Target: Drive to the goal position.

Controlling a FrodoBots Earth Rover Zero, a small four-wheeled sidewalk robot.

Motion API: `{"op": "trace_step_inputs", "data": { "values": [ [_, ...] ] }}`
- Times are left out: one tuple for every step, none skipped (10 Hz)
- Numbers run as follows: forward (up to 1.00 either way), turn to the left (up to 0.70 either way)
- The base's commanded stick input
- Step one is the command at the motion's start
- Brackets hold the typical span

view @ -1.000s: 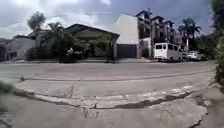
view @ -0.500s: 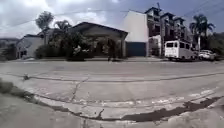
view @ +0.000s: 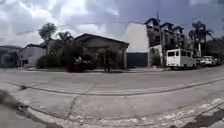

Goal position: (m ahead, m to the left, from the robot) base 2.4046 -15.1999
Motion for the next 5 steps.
{"op": "trace_step_inputs", "data": {
  "values": [
    [0.00, -0.68],
    [0.00, -0.50],
    [0.00, 0.00],
    [0.00, 0.00],
    [0.00, 0.00]
  ]
}}
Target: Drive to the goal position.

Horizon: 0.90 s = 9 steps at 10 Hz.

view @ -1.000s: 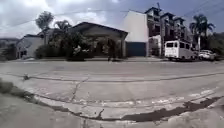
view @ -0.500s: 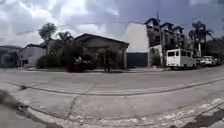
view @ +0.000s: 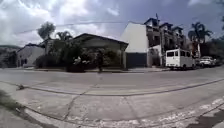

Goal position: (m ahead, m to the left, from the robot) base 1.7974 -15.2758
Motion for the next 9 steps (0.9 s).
{"op": "trace_step_inputs", "data": {
  "values": [
    [0.00, 0.00],
    [0.00, 0.00],
    [0.00, 0.00],
    [0.00, 0.00],
    [0.00, 0.00],
    [0.00, 0.00],
    [0.02, 0.00],
    [0.05, 0.00],
    [0.06, -0.02]
  ]
}}
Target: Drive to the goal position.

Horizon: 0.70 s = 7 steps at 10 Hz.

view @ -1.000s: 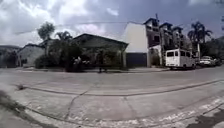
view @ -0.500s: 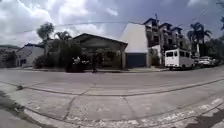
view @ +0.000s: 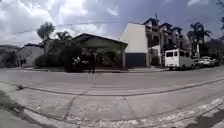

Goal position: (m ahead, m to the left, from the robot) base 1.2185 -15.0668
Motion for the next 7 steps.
{"op": "trace_step_inputs", "data": {
  "values": [
    [0.51, -0.49],
    [0.63, -0.43],
    [0.70, -0.17],
    [0.70, 0.00],
    [0.70, 0.00],
    [0.70, 0.00],
    [0.70, 0.00]
  ]
}}
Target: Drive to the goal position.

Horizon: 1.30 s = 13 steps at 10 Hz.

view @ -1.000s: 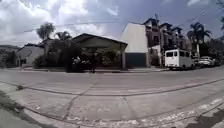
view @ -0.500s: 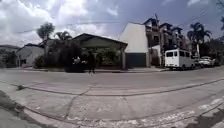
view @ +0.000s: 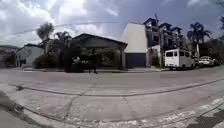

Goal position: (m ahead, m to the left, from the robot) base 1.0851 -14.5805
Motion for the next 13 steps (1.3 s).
{"op": "trace_step_inputs", "data": {
  "values": [
    [0.70, 0.00],
    [0.70, 0.00],
    [0.70, 0.00],
    [0.70, 0.00],
    [0.70, 0.00],
    [0.70, 0.00],
    [0.70, 0.00],
    [0.70, 0.00],
    [0.33, 0.00],
    [0.00, 0.00],
    [0.00, 0.00],
    [0.00, 0.00],
    [0.00, 0.00]
  ]
}}
